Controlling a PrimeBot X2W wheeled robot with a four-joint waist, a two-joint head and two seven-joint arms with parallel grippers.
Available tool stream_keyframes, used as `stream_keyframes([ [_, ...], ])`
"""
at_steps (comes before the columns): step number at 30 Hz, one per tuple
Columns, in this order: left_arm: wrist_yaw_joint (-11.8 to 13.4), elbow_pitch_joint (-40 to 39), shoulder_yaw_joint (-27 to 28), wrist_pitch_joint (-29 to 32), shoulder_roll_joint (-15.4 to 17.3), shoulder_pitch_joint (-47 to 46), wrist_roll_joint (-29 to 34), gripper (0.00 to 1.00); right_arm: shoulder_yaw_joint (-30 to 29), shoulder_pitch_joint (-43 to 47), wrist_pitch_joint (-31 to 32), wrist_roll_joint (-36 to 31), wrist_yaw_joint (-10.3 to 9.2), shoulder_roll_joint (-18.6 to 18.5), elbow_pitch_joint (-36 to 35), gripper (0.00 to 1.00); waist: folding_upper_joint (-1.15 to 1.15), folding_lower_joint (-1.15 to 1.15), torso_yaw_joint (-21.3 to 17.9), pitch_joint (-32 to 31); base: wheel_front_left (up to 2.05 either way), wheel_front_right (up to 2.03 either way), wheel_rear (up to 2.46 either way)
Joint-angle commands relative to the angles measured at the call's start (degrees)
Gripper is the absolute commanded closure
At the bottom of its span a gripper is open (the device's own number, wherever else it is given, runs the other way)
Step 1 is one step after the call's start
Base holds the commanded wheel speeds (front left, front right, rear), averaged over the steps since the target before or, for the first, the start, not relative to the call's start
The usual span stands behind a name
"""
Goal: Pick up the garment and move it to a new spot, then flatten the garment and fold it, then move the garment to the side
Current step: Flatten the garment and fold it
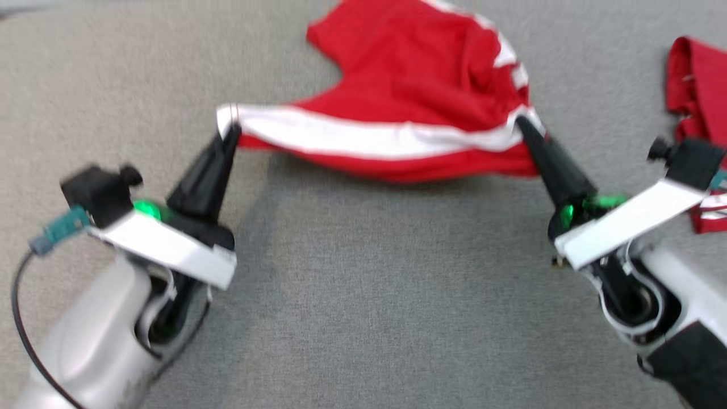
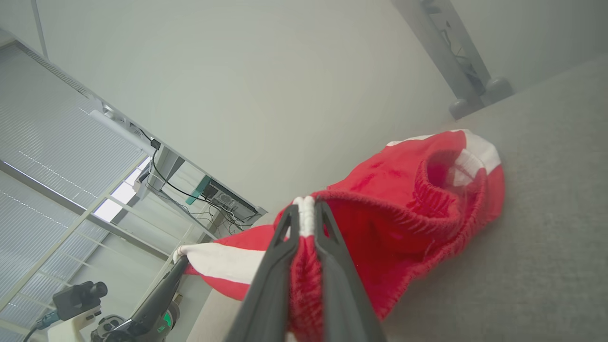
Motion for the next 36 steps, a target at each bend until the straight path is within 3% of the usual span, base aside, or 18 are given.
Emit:
stream_keyframes([
  [1,-0.04,-0.87,0.81,-0.06,-0.28,4.11,0.19,1.0,1.0,2.93,0.02,0.54,0.04,-0.97,-0.26,1.0,0.0,0.0,-0.54,-4.29,0.0,0.0,0.0],
  [9,-0.04,-4.23,2.05,-0.06,-0.53,13.81,0.25,1.0,1.25,11.82,0.03,1.14,0.04,-1.9,-2.9,1.0,0.0,0.0,-0.62,-9.72,0.0,0.0,0.0],
  [24,2.15,-12.74,10.32,-0.07,-4.83,29.8,3.86,1.0,-6.6,30.56,0.03,-1.33,0.04,-1.44,-11.18,1.0,0.0,0.0,-0.24,-14.99,0.0,0.0,0.0],
  [36,1.19,-11.19,9.53,0.11,-6.04,26.68,6.17,1.0,-8.67,30.83,0.03,-2.71,0.04,-0.27,-9.54,1.0,0.0,0.0,-1.69,-14.4,0.0,0.0,0.0],
])
